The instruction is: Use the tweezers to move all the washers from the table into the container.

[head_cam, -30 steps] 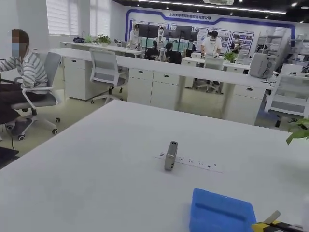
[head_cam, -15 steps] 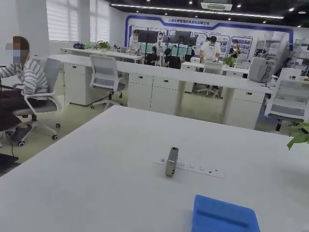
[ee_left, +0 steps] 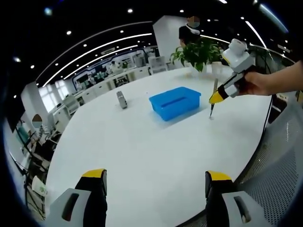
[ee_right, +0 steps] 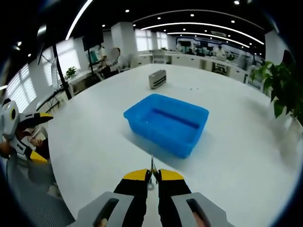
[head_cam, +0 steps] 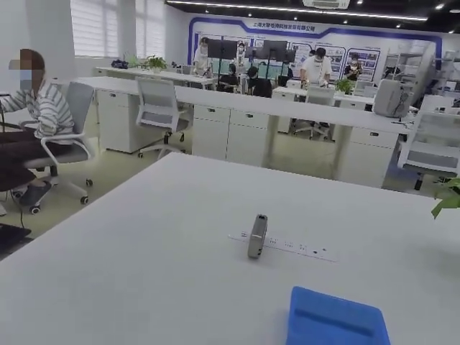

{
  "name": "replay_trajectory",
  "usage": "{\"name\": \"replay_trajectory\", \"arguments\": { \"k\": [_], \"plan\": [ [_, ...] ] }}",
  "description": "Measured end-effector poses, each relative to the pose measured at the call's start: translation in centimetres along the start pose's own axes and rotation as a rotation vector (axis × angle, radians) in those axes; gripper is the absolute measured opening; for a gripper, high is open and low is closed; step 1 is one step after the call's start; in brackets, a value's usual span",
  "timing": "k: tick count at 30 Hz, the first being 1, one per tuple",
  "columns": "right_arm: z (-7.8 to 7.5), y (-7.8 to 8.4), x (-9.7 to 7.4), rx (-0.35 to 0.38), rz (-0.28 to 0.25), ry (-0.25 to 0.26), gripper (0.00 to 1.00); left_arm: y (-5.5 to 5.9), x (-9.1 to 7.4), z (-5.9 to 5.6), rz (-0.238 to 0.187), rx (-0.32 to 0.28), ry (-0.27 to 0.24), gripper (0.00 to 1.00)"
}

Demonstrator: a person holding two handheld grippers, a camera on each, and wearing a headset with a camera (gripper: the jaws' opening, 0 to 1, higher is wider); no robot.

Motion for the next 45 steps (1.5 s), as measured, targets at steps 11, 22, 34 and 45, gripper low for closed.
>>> {"name": "replay_trajectory", "arguments": {
  "k": [11,22,34,45],
  "plan": [
    [0.31,0.51,0.05,0.004,0.003,0.001,0.03,0.03,-0.04,0.14,0.002,0.005,-0.008,0.87],
    [0.29,0.54,0.13,-0.040,0.021,0.005,0.03,0.13,0.12,0.25,-0.001,0.003,-0.013,0.87],
    [0.54,0.64,0.17,-0.071,0.029,-0.005,0.02,0.13,0.17,0.28,-0.003,0.001,-0.015,0.87],
    [0.35,-0.07,0.21,-0.045,0.021,-0.006,0.02,0.12,0.13,0.24,-0.003,-0.003,-0.014,0.87]
  ]
}}
Point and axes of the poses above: the centre of the closed fingertips' face, and the gripper's own axes: x roughly forward along the fingers, z roughly to its left, y roughly out of its underside, the point moved 1 cm from there along -x, roughly backward along the fingers, and after that the axes turned 14 degrees about -z, right-handed, at the moved point
